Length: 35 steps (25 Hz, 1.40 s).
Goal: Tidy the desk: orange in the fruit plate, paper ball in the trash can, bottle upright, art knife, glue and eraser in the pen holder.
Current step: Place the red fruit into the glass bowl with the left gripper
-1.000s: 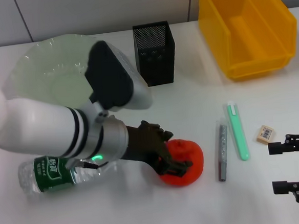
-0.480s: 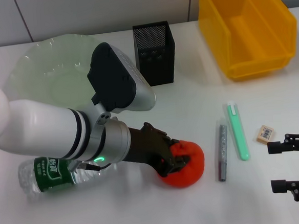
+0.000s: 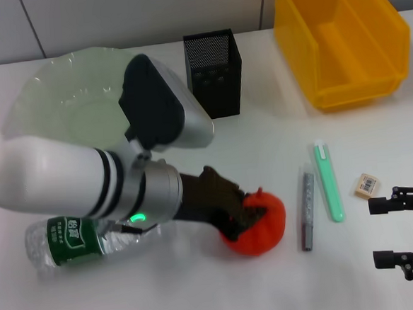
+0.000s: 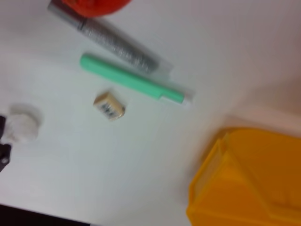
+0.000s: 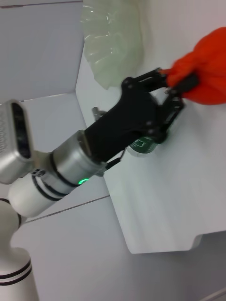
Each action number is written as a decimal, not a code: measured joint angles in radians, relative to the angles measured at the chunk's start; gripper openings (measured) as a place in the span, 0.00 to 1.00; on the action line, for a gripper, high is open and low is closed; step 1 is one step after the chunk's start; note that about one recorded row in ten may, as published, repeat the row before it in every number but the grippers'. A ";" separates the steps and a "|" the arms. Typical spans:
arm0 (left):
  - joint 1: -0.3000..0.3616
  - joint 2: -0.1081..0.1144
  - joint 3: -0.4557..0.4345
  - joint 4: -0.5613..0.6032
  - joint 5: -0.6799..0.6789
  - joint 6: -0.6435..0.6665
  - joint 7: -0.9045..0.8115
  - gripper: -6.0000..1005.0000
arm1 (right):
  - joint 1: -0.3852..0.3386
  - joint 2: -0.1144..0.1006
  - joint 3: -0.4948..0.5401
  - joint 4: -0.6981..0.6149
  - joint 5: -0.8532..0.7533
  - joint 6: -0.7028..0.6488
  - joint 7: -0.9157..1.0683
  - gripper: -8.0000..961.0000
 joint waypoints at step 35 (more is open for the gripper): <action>-0.239 0.006 -0.651 -0.127 0.341 -0.013 -0.019 0.06 | 0.018 0.020 0.002 0.000 0.062 0.013 -0.035 0.87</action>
